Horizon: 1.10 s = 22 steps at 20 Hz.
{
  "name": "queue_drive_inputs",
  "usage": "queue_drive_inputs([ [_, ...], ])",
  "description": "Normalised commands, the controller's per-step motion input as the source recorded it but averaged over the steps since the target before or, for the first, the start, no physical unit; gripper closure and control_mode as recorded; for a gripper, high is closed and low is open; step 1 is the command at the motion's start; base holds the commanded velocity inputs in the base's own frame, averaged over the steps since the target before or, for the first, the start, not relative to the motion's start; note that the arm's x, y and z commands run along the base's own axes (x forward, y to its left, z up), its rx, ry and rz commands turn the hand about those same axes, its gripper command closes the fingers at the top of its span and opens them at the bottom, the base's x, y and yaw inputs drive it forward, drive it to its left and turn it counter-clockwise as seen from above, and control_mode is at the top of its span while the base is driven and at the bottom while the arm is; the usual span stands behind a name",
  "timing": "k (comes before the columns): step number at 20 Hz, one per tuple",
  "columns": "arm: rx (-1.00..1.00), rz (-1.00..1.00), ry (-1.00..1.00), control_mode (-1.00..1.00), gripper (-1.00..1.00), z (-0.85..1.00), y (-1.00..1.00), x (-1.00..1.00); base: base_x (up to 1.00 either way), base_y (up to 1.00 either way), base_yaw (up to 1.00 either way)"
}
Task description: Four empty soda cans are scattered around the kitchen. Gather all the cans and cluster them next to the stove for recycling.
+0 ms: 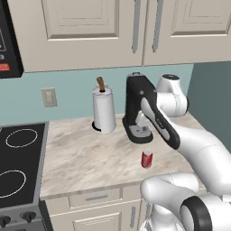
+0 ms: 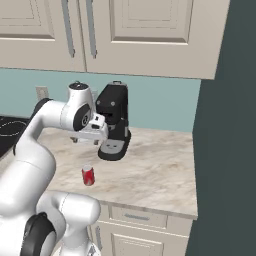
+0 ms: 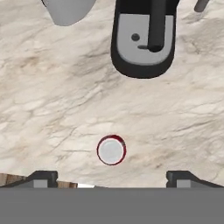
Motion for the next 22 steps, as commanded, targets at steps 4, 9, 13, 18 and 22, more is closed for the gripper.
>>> queue_drive_inputs([
  [4, 0.00, -0.04, 0.18, -1.00, -1.00, -0.30, 0.00, -0.34, 0.00, 0.00, 0.00],
  [9, 0.00, -0.02, 0.17, -1.00, -1.00, -0.25, 0.00, -0.36, 0.00, 0.00, 0.00],
  [13, 0.00, 0.00, 0.14, -1.00, -1.00, -0.23, 0.00, -0.15, 0.00, 0.00, 0.00],
  [18, 0.00, 0.00, 0.03, -1.00, -1.00, -0.25, 0.00, 0.00, 0.00, 0.00, 0.00],
  [22, 0.00, 0.00, 0.00, -1.00, -1.00, -0.28, 0.00, 0.06, 0.00, 0.00, 0.00],
])
